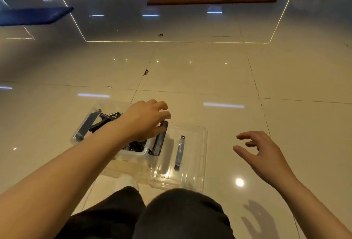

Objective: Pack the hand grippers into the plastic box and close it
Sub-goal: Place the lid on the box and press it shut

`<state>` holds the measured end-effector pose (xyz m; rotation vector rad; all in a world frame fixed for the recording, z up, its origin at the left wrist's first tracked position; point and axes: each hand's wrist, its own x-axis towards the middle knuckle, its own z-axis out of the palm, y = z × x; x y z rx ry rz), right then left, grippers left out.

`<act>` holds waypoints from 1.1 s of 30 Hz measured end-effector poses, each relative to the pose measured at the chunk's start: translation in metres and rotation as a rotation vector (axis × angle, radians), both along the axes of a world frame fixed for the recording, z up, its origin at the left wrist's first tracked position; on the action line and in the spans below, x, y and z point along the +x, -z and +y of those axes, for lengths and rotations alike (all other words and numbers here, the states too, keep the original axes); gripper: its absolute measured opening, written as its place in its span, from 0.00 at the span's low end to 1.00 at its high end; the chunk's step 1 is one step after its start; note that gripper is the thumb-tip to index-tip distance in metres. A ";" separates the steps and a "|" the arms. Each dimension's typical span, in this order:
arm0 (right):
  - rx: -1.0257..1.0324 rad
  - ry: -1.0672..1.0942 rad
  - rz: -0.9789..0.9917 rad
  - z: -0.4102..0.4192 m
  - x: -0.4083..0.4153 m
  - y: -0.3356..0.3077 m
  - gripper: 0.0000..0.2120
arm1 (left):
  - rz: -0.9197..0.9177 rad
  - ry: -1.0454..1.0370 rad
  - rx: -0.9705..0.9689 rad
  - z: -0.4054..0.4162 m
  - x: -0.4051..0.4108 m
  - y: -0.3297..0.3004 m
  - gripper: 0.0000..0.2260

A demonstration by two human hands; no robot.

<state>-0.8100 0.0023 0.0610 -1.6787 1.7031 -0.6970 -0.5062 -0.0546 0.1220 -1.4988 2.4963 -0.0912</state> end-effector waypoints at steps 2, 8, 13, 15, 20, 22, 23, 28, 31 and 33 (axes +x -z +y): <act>0.072 -0.016 0.074 -0.012 0.009 0.025 0.14 | 0.036 0.013 0.011 -0.013 0.017 0.041 0.22; 0.393 -0.038 0.126 -0.037 0.051 0.139 0.25 | 0.202 -0.198 0.079 0.000 0.056 0.204 0.29; 0.694 0.133 -0.021 -0.053 0.081 0.207 0.28 | 0.263 -0.169 0.012 0.000 0.060 0.239 0.28; 0.745 0.260 -0.072 -0.062 0.092 0.218 0.29 | 0.262 -0.126 0.028 0.002 0.063 0.238 0.28; 0.819 0.411 -0.256 -0.088 0.122 0.224 0.29 | 0.515 -0.231 0.021 0.001 0.064 0.238 0.27; 0.844 0.440 -0.280 -0.090 0.124 0.223 0.29 | 0.574 -0.262 -0.001 -0.011 0.065 0.235 0.27; 0.850 0.461 -0.283 -0.090 0.122 0.222 0.29 | 0.535 -0.241 -0.021 -0.020 0.066 0.234 0.27; 0.838 0.538 -0.288 -0.091 0.108 0.216 0.28 | 0.454 -0.183 0.071 -0.051 0.062 0.239 0.26; 0.811 0.483 -0.261 -0.093 0.109 0.208 0.23 | 0.520 -0.158 0.088 -0.050 0.065 0.245 0.25; 0.777 0.437 -0.214 -0.092 0.110 0.203 0.21 | 0.548 -0.150 0.083 -0.053 0.066 0.244 0.24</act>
